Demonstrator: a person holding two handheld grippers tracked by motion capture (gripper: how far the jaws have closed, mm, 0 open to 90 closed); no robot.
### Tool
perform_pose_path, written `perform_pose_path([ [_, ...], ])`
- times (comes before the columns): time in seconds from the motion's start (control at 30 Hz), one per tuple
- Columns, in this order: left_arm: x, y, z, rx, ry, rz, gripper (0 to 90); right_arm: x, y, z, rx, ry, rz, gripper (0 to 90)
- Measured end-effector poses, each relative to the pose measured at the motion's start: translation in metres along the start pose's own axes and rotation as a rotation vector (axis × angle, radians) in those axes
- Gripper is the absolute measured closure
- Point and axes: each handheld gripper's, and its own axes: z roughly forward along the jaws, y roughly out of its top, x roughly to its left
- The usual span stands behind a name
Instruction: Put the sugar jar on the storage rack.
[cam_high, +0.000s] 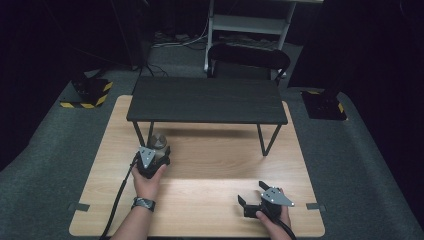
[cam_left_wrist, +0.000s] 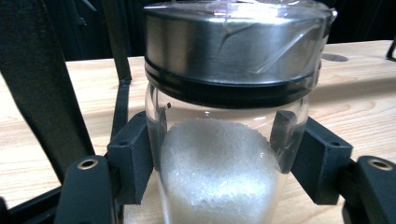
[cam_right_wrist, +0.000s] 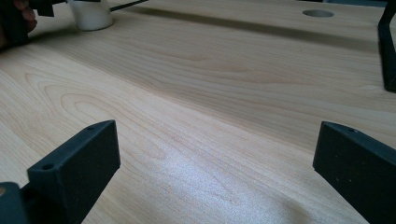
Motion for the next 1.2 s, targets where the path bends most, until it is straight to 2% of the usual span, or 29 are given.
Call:
perform_pose_path([
  [0.07, 0.005, 0.001, -0.004, 0.007, -0.033, 0.006, 31.4, 0.000, 0.000, 0.000, 0.000, 0.000, 0.000, 0.3],
  [0.13, 0.007, 0.001, -0.005, 0.009, -0.046, 0.010, 31.4, 0.000, 0.000, 0.000, 0.000, 0.000, 0.000, 0.3],
  [0.2, 0.011, 0.002, -0.008, 0.014, -0.079, 0.033, 31.4, 0.000, 0.000, 0.000, 0.000, 0.001, -0.001, 0.3],
  [0.27, 0.016, 0.002, -0.012, 0.012, -0.118, 0.034, 31.3, 0.000, 0.000, 0.000, 0.001, 0.001, 0.001, 0.3],
  [0.43, 0.026, 0.001, -0.022, -0.001, -0.203, 0.058, 31.4, 0.000, 0.000, 0.000, 0.001, -0.001, 0.000, 0.3],
  [0.6, 0.028, 0.007, -0.037, -0.037, -0.249, 0.068, 31.4, 0.001, 0.001, 0.000, 0.002, -0.003, -0.001, 0.3],
  [0.7, 0.027, 0.012, -0.042, -0.041, -0.252, 0.065, 31.4, 0.001, 0.001, 0.000, 0.002, -0.003, -0.001, 0.3],
  [0.8, 0.023, 0.028, -0.051, -0.042, -0.254, 0.067, 31.4, 0.001, 0.001, 0.000, 0.003, -0.004, -0.001, 0.3],
  [0.87, 0.022, 0.031, -0.052, -0.044, -0.255, 0.065, 31.4, 0.001, 0.001, 0.000, 0.003, -0.004, 0.000, 0.3],
  [0.93, 0.019, 0.047, -0.059, -0.051, -0.256, 0.064, 31.4, 0.001, 0.001, 0.000, 0.003, -0.004, 0.000, 0.3],
  [1.0, 0.018, 0.051, -0.061, -0.052, -0.256, 0.066, 31.4, 0.001, 0.001, 0.000, 0.003, -0.003, 0.000, 0.3],
  [1.13, 0.013, 0.078, -0.071, -0.067, -0.264, 0.080, 31.4, 0.000, 0.000, 0.000, 0.001, -0.002, 0.001, 0.3],
  [1.2, 0.012, 0.081, -0.072, -0.070, -0.264, 0.080, 31.4, 0.000, 0.000, 0.000, 0.001, -0.002, 0.002, 0.3],
])
